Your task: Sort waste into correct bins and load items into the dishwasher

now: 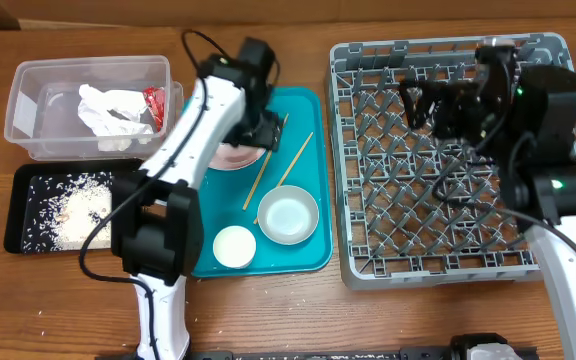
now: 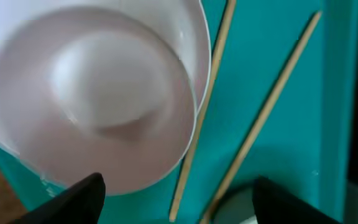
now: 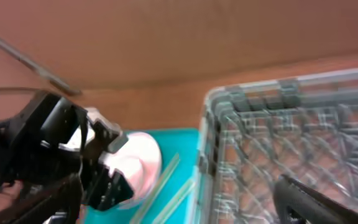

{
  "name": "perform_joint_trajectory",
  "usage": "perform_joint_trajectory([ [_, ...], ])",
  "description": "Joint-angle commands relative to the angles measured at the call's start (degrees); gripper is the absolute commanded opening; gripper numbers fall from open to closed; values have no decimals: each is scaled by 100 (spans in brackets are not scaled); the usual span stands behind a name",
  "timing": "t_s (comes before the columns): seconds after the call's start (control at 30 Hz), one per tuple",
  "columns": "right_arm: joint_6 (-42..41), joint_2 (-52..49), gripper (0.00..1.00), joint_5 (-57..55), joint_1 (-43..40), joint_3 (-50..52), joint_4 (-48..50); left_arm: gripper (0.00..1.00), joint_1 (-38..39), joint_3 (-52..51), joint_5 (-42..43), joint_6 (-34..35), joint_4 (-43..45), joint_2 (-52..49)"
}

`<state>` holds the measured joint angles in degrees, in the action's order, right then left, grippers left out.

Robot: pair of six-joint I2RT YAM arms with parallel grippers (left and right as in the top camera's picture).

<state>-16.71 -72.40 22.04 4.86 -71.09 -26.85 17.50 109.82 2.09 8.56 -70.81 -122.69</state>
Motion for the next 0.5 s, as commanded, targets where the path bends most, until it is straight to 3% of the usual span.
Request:
perform_joint_trajectory([
  [0.0, -1110, -664, 92, -286, 820, -111, 964, 79, -942, 1705, 1036, 90, -791, 103],
  [0.1, -1180, -1469, 89, -1034, 1891, -498, 1346, 87, -1943, 3045, 1318, -7, -1561, 103],
  [0.2, -981, -2114, 87, -1493, 2551, -1110, 992, 87, -2518, 3510, 1320, -166, -1871, 103],
  [0.3, -723, -3276, 85, -2282, 3381, -2280, -70, 89, -3139, 3550, 1298, -376, -2100, 94],
  [0.47, -793, -4103, 82, -2433, 3661, -2686, -654, 90, -3425, 3248, 1191, -470, -2046, 94],
])
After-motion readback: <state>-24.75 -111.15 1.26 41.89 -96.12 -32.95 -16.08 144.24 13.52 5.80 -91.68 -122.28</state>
